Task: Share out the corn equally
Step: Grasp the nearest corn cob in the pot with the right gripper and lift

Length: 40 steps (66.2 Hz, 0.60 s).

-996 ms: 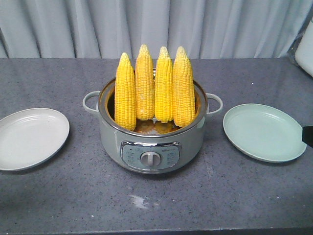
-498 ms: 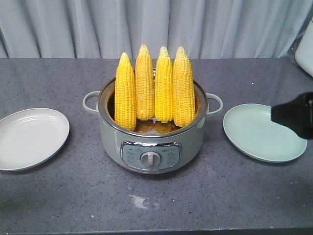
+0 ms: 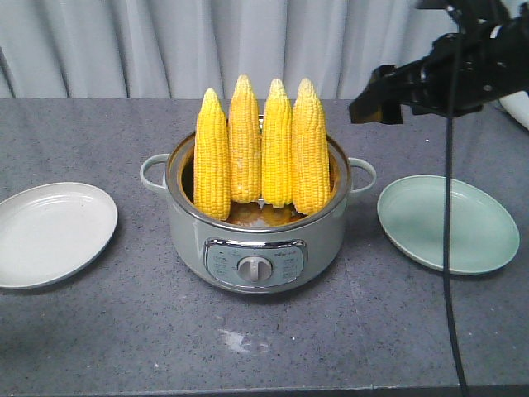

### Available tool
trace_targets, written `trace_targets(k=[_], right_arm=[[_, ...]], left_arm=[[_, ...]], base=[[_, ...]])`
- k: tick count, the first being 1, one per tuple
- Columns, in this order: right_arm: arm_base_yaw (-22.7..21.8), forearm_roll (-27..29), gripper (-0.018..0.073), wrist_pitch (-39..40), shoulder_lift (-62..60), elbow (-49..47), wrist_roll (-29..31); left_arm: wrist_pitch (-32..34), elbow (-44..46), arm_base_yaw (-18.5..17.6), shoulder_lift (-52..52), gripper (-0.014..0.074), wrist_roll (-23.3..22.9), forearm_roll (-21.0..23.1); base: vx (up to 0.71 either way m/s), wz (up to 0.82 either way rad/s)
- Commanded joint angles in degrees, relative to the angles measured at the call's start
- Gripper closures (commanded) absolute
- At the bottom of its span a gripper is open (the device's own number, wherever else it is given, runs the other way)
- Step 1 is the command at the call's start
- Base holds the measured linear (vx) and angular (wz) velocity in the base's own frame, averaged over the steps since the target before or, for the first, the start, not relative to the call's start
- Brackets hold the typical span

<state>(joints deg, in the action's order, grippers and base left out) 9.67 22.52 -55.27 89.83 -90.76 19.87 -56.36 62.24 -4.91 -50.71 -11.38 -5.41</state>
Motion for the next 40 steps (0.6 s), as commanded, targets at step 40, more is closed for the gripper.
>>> trace_targets(k=[40], right_arm=[[6.1,0.1,-0.0020,4.8,16.8,-17.9,-0.3]], left_arm=[[3.8,1.8,-0.1,0.2,0.0020,-0.6,0.1]], base=[[0.00,0.00]])
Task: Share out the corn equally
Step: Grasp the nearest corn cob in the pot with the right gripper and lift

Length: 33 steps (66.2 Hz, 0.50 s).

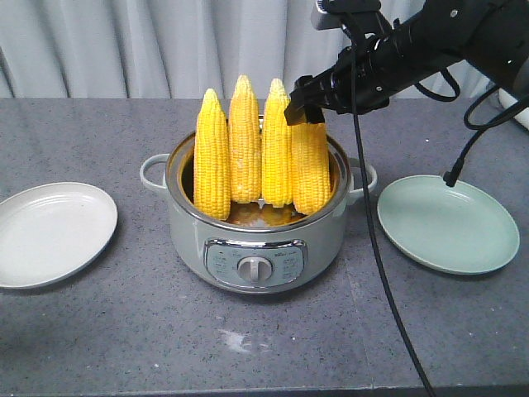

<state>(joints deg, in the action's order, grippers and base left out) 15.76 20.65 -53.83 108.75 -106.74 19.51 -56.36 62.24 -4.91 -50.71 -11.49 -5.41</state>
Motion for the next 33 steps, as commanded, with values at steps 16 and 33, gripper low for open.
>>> trace_targets(k=[16,33], right_arm=[[0.0,3.4,0.0095,3.4,-1.1,-1.9,0.1],[0.0,4.1,0.0411,3.3,-1.2,-1.9,0.1]], left_arm=[[3.8,1.8,-0.1,0.2,0.0020,-0.5,0.1],[3.8,1.8,-0.1,0.2,0.0020,-0.5,0.1]], base=[[0.00,0.00],[0.00,0.00]])
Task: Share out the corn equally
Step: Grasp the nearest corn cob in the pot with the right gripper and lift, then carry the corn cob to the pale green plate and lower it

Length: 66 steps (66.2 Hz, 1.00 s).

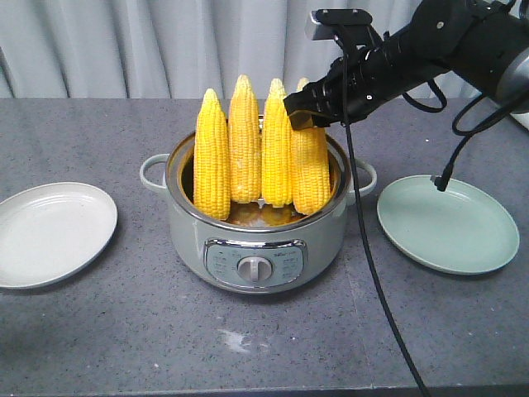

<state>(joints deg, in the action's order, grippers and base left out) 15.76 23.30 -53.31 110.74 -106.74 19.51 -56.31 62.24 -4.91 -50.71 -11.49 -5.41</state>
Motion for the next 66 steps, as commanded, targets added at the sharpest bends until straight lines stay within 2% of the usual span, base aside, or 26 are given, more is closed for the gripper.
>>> trace_targets(k=[1,9,29,39,46,51,59,66], right_arm=[[0.0,1.5,0.0425,2.8,-3.2,-1.9,0.1],[-0.1,1.5,0.0487,2.9,-4.4,-1.9,0.1],[-0.1,1.1,0.0476,1.4,-12.8,-1.9,0.1],[-2.1,1.0,0.0470,-1.4,-17.9,-1.9,-0.8],[-6.3,1.0,0.0463,-4.2,-21.3,-1.9,-2.3],[-11.2,1.0,0.0461,-7.1,-23.0,-1.9,-2.8],[-18.0,1.1,0.0459,-13.4,-23.1,-1.9,-2.9],[-22.3,1.0,0.0458,-16.5,-22.1,-1.9,-2.9]], left_arm=[[3.7,1.8,-0.1,0.2,0.0020,-0.5,0.1],[3.7,1.8,-0.1,0.2,0.0020,-0.5,0.1],[3.6,1.8,-0.1,0.2,0.0020,-0.6,0.1],[3.4,1.8,-0.1,0.2,0.0020,-0.6,0.1],[3.3,1.8,-0.1,0.2,0.0020,-0.6,0.1],[3.3,1.8,-0.1,0.2,0.0020,-0.6,0.1],[3.3,1.8,-0.1,0.2,0.0020,-0.6,0.1],[3.3,1.8,-0.1,0.2,0.0020,-0.6,0.2]], base=[[0.00,0.00],[0.00,0.00],[0.00,0.00],[0.00,0.00],[0.00,0.00],[0.00,0.00],[0.00,0.00],[0.00,0.00]])
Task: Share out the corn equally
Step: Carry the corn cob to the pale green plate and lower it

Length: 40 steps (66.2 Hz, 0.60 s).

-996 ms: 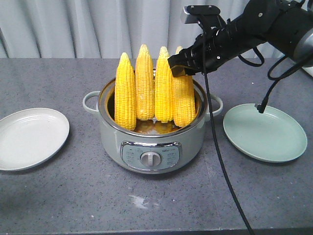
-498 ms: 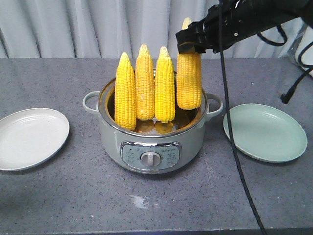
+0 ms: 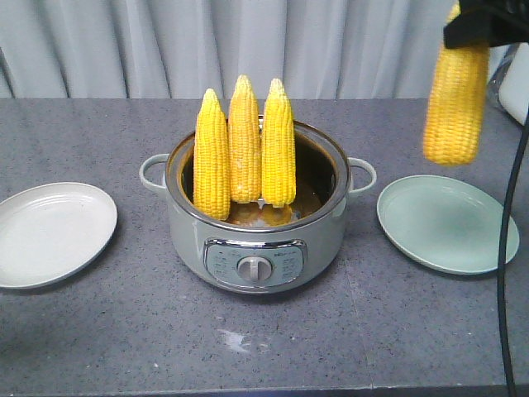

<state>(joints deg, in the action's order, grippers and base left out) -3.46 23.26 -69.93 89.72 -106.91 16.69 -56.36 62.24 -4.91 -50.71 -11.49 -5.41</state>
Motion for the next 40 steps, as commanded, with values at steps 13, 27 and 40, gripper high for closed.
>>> trace_targets(k=[13,27,40], right_arm=[[-6.4,-0.4,0.0458,-3.1,2.7,-1.8,-0.1],[-6.5,-0.7,0.0455,-3.9,9.2,-1.8,-0.6],[-6.5,-1.4,0.0447,-3.9,15.2,-1.8,-1.8]], left_arm=[[3.4,1.8,-0.1,0.2,0.0020,-0.6,0.2],[3.4,1.8,-0.1,0.2,0.0020,-0.6,0.2],[3.4,1.8,-0.1,0.2,0.0020,-0.6,0.2]], base=[[0.00,0.00],[0.00,0.00],[0.00,0.00]])
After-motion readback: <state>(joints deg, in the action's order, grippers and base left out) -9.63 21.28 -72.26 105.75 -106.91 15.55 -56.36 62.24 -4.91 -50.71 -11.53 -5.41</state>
